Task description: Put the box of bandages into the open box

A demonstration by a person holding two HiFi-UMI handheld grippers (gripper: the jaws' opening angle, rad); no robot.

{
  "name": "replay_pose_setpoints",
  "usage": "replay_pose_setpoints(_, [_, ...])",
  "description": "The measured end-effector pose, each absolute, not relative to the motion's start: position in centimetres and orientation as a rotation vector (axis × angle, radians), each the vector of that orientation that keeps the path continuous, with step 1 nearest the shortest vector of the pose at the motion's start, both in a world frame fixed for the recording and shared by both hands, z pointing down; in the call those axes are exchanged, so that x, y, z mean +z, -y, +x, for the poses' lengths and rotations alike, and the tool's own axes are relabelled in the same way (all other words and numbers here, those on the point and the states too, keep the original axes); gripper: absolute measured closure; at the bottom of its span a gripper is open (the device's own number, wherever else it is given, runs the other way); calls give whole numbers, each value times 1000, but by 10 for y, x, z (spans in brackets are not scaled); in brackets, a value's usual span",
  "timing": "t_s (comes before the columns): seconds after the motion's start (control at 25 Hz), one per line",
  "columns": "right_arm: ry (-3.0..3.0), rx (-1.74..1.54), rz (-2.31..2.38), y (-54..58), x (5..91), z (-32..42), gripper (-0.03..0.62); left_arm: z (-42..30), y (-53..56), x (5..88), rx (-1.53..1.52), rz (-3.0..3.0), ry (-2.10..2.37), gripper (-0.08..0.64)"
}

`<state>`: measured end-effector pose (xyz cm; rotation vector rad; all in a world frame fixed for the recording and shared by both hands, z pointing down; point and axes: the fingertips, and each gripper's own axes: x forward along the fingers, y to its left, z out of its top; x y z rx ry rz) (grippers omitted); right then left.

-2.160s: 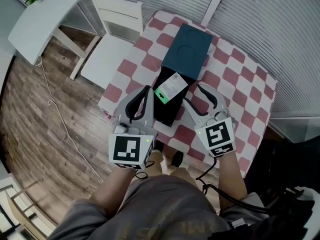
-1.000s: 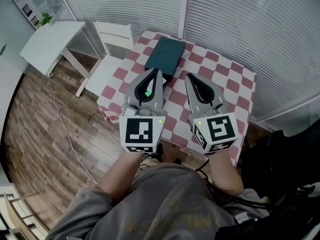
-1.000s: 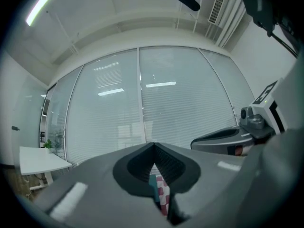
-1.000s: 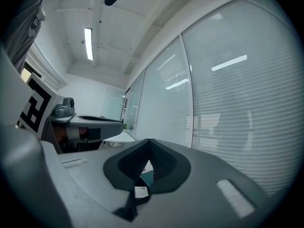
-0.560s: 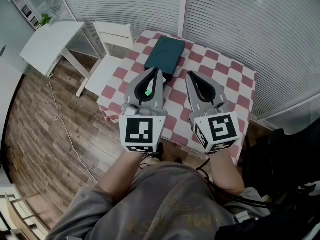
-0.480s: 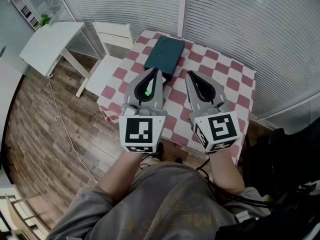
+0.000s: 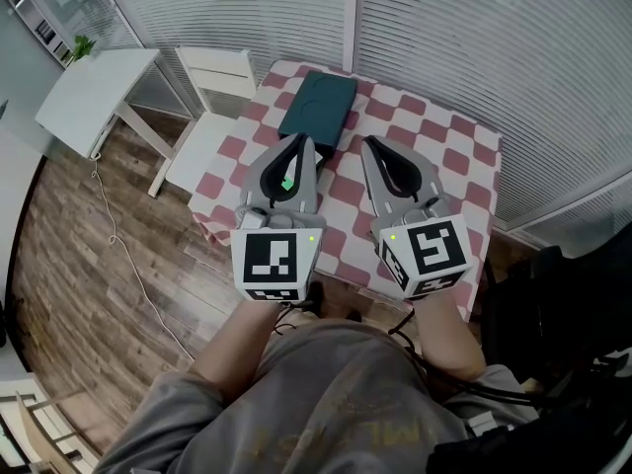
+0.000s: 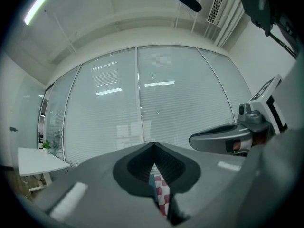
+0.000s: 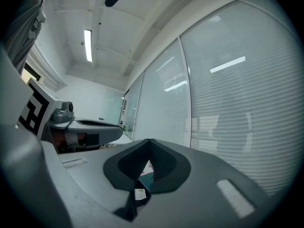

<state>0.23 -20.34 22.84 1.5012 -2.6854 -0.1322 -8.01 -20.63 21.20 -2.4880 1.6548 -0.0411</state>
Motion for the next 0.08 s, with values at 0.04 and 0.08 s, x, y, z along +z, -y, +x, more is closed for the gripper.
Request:
replay_pose_setpoints(0.04, [2686, -133, 1500, 204, 229, 3, 567, -80, 207, 212, -41, -2488, -1655, 560])
replay_pose_setpoints(0.08, [2687, -133, 1499, 204, 229, 3, 567, -79, 207, 213, -41, -2488, -1655, 560])
